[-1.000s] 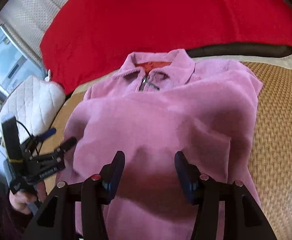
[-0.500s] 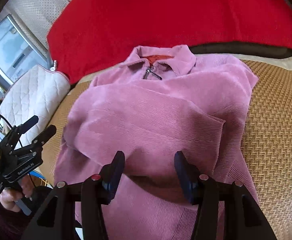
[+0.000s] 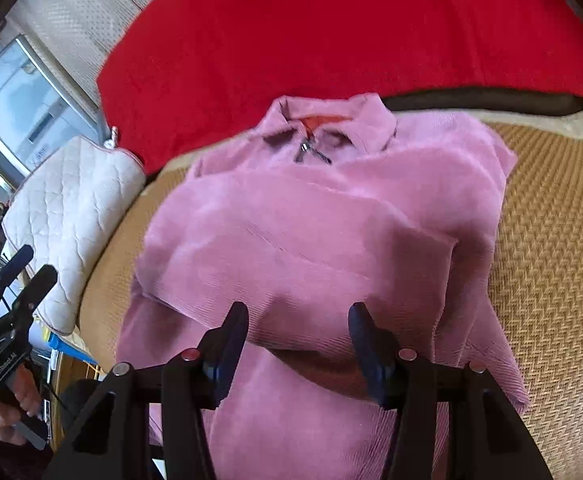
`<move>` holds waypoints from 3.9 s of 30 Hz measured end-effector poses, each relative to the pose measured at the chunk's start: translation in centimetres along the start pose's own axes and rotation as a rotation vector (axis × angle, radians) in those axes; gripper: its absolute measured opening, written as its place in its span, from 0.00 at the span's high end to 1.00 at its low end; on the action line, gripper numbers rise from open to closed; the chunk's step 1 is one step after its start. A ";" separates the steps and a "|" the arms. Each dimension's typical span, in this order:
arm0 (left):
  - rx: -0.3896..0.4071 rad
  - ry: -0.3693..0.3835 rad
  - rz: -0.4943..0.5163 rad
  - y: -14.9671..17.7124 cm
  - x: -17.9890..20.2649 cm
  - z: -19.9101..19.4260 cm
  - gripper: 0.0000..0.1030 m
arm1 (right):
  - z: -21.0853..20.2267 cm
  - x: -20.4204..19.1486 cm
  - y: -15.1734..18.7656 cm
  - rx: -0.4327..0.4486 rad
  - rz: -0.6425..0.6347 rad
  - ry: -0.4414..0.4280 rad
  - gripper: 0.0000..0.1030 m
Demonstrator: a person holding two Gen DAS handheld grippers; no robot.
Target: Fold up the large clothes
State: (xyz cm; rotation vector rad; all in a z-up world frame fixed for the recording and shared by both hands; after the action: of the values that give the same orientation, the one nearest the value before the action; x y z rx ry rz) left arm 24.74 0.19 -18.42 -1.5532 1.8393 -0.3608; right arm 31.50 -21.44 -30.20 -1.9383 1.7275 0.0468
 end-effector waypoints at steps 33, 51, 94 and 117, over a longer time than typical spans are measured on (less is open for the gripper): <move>-0.266 0.271 -0.139 1.7 -0.1 13.5 0.17 | -2.3 4.1 1.1 0.144 0.192 0.009 0.46; -0.305 0.346 -0.131 8.6 -1.9 12.8 0.17 | -1.9 4.9 3.4 0.069 0.170 -0.012 0.40; -0.230 0.162 0.014 9.3 1.9 11.4 0.17 | 2.4 3.9 -2.2 0.050 0.070 0.250 0.45; -0.262 0.247 -0.134 1.6 0.8 17.7 0.17 | 2.7 5.1 -4.2 0.074 0.120 0.144 0.71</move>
State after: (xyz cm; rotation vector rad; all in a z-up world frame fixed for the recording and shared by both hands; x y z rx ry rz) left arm 35.14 3.72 -32.42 -1.8875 2.0410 -0.4011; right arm 37.20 -24.80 -32.90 -1.8214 1.9102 -0.1145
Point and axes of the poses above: each gripper's, at about its wrist camera, not at the fingertips, and z roughly the way its jaws point, x to its right, y to its underside, the point moved 9 cm from there along z, roughly the way its jaws point, and after that the axes turned 14 degrees about -x, right-handed, at the moved point
